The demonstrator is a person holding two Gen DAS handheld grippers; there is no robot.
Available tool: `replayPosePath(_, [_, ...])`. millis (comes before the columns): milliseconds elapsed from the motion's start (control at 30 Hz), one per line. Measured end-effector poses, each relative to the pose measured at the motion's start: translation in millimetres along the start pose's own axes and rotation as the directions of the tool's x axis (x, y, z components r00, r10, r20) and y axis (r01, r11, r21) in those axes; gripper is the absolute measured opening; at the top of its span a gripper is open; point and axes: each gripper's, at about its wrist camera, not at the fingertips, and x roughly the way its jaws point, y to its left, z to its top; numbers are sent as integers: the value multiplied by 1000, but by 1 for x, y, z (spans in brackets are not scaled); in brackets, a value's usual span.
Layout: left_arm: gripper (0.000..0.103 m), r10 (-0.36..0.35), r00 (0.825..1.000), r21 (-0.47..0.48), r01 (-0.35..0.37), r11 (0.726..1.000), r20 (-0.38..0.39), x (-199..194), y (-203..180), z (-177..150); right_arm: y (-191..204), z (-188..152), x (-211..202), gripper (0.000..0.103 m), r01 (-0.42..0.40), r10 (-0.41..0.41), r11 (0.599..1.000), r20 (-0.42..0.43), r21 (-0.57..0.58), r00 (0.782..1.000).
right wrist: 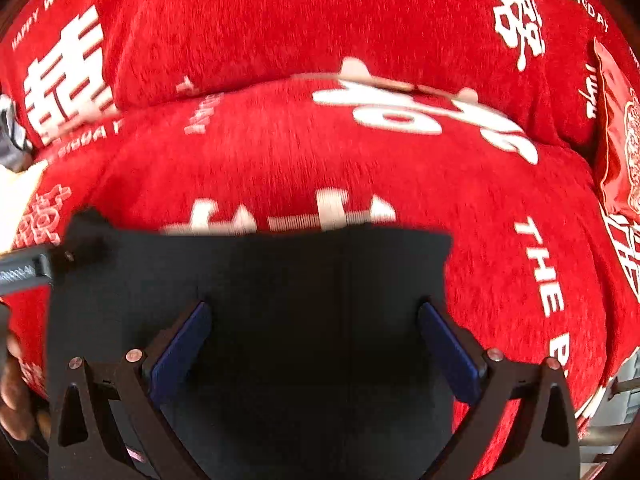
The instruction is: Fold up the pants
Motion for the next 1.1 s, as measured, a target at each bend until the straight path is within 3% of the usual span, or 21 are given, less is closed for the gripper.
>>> replayPosePath(100, [103, 31, 999, 29, -32, 999, 38, -12, 1, -12, -17, -18, -6, 103, -58, 59, 995, -20, 83, 998])
replayPosePath(200, [103, 35, 998, 49, -37, 998, 44, -18, 0, -19, -22, -33, -17, 103, -75, 77, 993, -14, 96, 997])
replayPosePath(467, [103, 39, 997, 80, -45, 996, 69, -32, 5, -42, -12, -56, -42, 103, -38, 38, 998, 3, 49, 999])
replayPosePath(567, [103, 33, 997, 80, -39, 996, 70, -34, 7, -45, -9, -51, -68, 103, 68, -72, 996, 95, 49, 993])
replayPosePath(667, [103, 22, 998, 69, -26, 997, 67, -32, 10, -45, 0, -47, -101, 103, -10, 6, 1000, 188, 21, 982])
replayPosePath(800, [103, 18, 998, 62, -22, 998, 67, -32, 11, -46, 24, -57, -93, 103, -148, 152, 988, 98, -48, 984])
replayPosePath(933, [103, 1, 998, 57, -4, 998, 57, -34, 13, -49, 25, -75, -55, 103, -52, 52, 995, -5, -82, 999])
replayPosePath(1000, [103, -16, 999, 47, 14, 999, 45, -36, 14, -52, 14, -79, -48, 103, 7, -7, 997, 7, -70, 1000])
replayPosePath(1100, [103, -91, 995, 78, 88, 993, 35, -48, 11, -61, -12, -74, -63, 103, -41, 40, 999, 30, 18, 999])
